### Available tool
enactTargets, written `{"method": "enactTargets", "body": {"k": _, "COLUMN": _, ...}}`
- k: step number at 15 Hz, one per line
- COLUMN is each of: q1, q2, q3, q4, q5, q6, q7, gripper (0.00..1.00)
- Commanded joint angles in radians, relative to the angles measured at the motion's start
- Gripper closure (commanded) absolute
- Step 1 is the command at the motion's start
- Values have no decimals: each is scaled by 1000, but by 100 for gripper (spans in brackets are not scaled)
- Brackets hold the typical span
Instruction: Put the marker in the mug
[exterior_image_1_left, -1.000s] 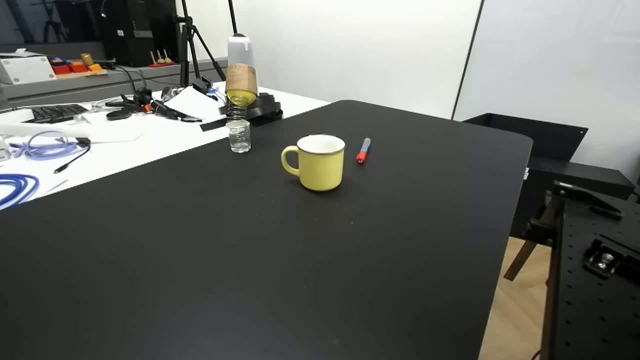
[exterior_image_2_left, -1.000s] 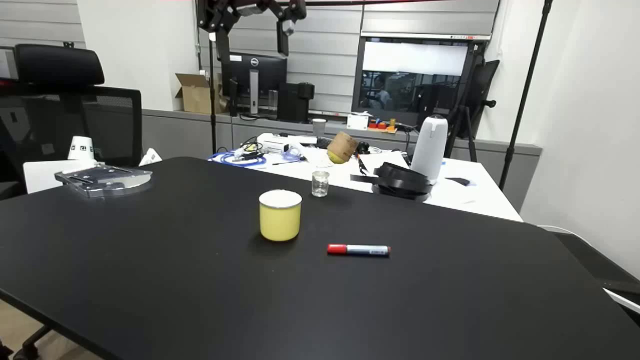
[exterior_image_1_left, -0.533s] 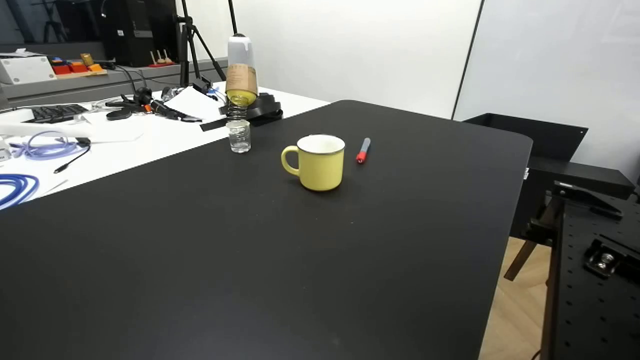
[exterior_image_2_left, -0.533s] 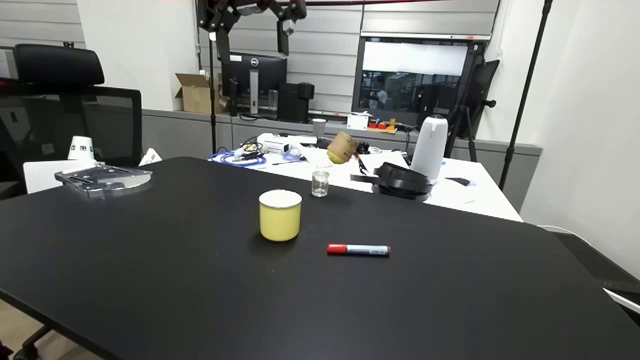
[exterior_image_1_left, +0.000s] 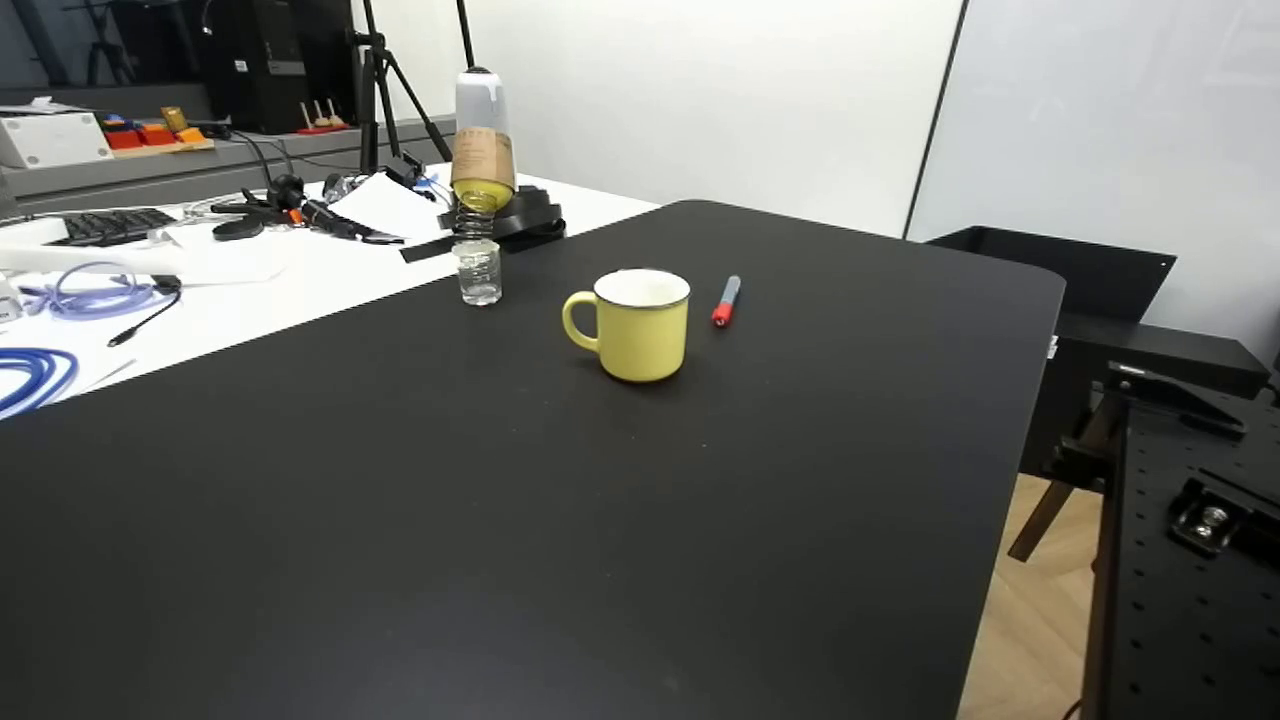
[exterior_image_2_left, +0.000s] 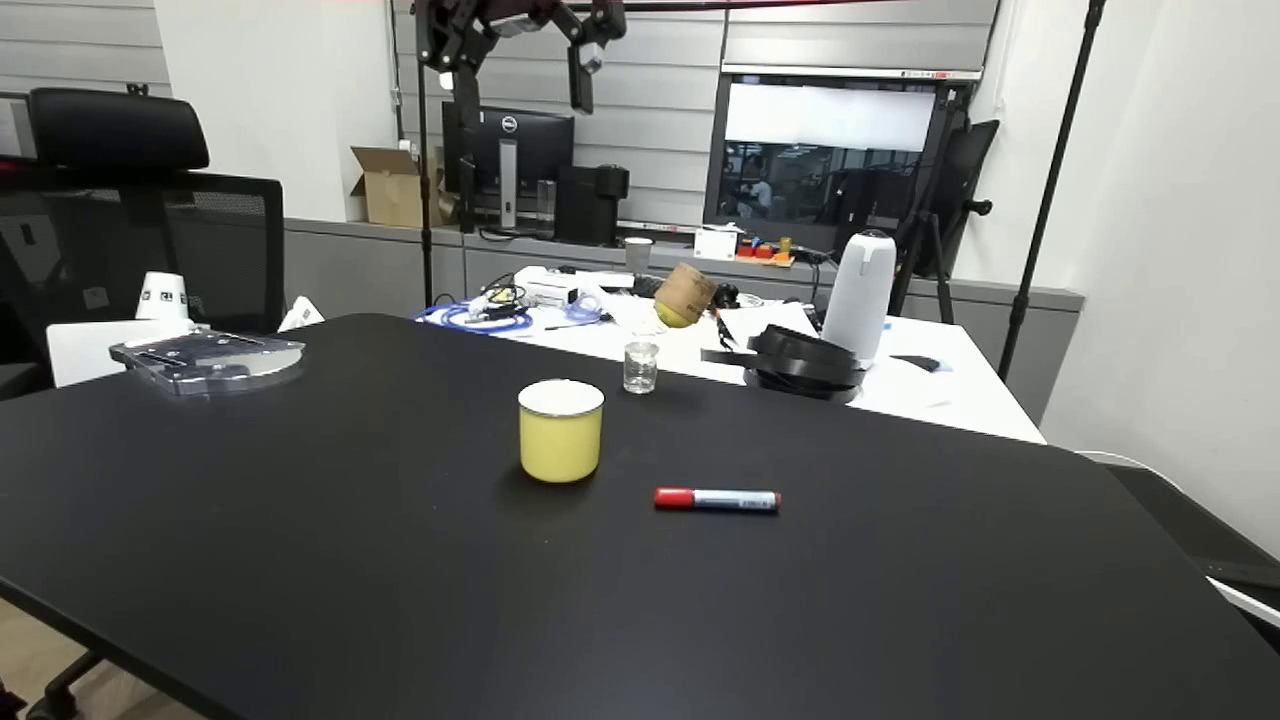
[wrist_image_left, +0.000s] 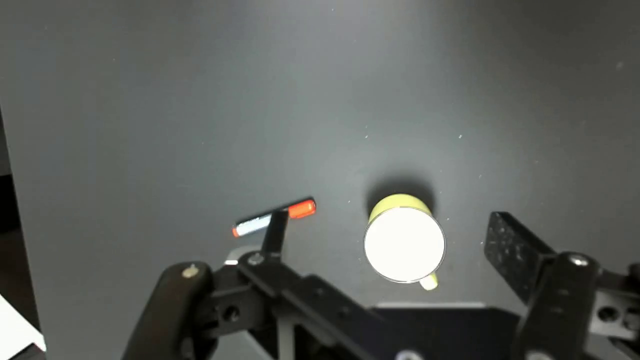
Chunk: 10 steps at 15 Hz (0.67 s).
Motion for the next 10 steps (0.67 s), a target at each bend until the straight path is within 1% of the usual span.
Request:
{"method": "enactTargets", "body": {"k": 1, "q1": -41, "q2": 71, "q3": -20, "q4": 16, "q5": -58, "q6": 128, "q7": 151, "gripper": 0}}
{"method": "enactTargets", "body": {"k": 5, "q1": -86, "q2": 200, "q3": -62, "q4": 40, "q5": -55, "q6": 313, "q7": 282, "gripper": 0}}
{"method": "enactTargets", "body": {"k": 8, "q1": -96, "q2": 298, "q3": -89, "q4": 68, "q5": -22, "q6": 403, "q7": 384, "gripper": 0}}
{"method": "enactTargets", "body": {"k": 10, "q1": -91, "q2": 354, "q3": -105, "q4": 88, "q5": 19, "q6": 438, "q7": 444, "gripper": 0}}
